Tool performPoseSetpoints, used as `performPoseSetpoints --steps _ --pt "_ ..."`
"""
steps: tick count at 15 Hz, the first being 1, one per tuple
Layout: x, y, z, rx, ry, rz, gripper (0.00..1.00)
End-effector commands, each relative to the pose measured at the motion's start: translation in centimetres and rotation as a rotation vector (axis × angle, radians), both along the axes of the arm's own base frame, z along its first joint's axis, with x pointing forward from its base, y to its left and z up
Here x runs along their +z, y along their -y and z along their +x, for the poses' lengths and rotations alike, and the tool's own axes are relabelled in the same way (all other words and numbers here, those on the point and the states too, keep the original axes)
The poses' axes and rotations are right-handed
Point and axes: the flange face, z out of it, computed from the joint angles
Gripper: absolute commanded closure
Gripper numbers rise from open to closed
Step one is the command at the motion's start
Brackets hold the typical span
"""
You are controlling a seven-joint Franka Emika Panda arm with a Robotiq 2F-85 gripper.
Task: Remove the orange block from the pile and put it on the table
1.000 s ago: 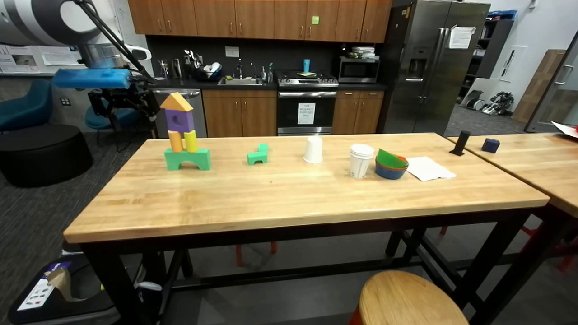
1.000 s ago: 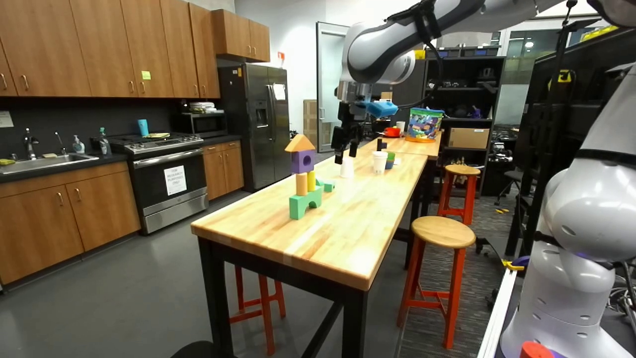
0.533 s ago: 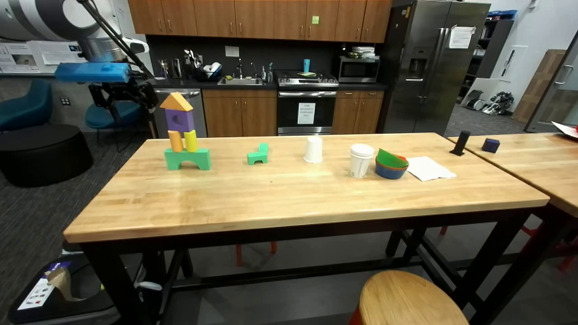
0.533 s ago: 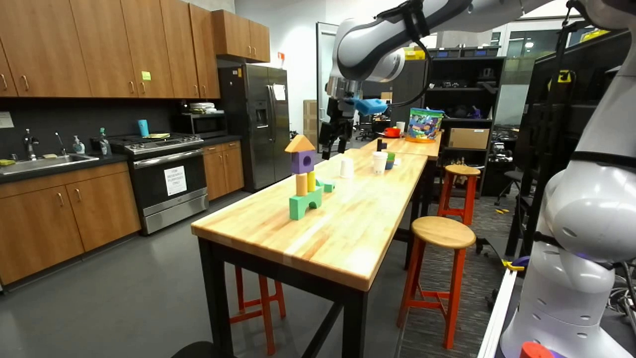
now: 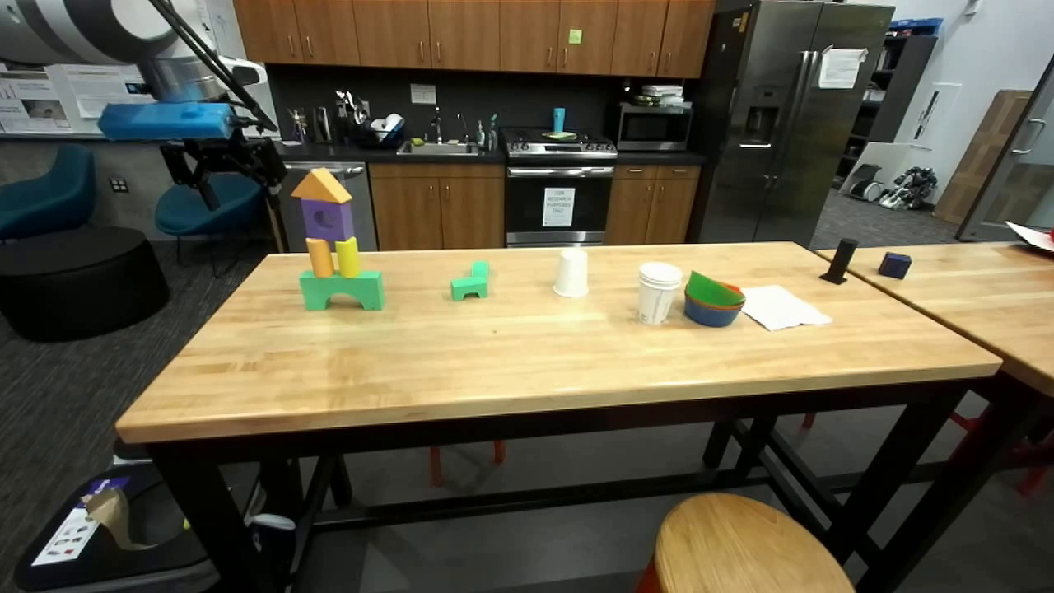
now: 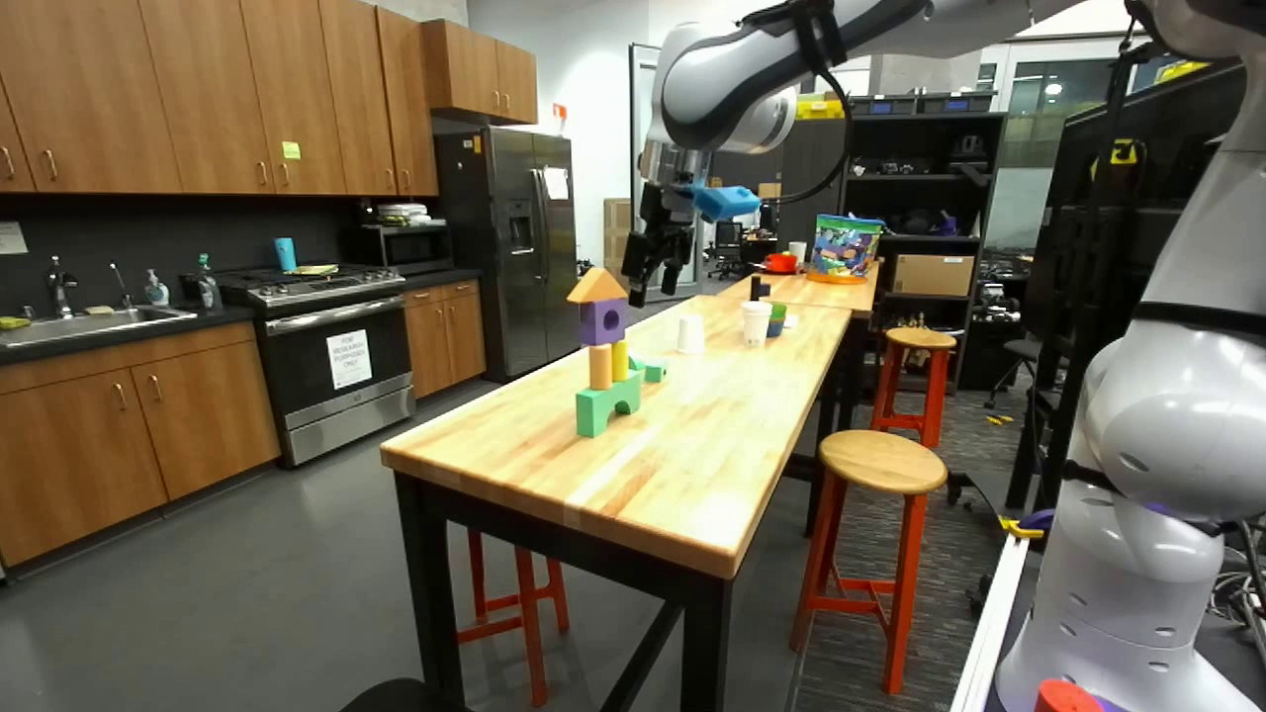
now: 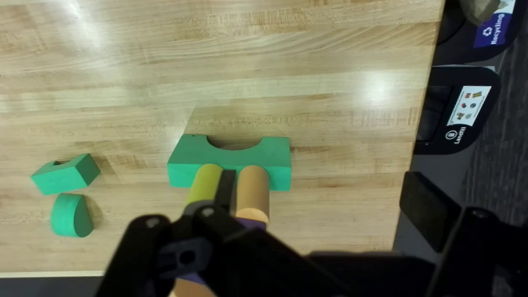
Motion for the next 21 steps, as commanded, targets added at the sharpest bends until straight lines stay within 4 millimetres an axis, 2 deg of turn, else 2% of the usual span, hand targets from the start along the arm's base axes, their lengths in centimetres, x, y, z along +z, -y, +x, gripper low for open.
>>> performPoseSetpoints --steps 1,6,12,14,18,19,21 --pt "1.6 -0.9 1.7 -0.002 0.040 -0.020 0.00" --pt "3.1 -2.7 4.0 0.015 0.083 -0.033 0.00" --pt "2.6 -2.9 7.4 -0.031 0.087 -0.032 0.00" --pt "2.3 -4.0 8.4 -0.078 0.105 -0.036 0.00" --pt "0.6 -8.3 9.0 -0.180 0.104 0.010 0.00" --pt "0.7 -6.7 8.5 -0.134 0.092 0.003 0.00" --pt "0.1 -8.4 8.6 -0.156 0.088 0.014 0.00"
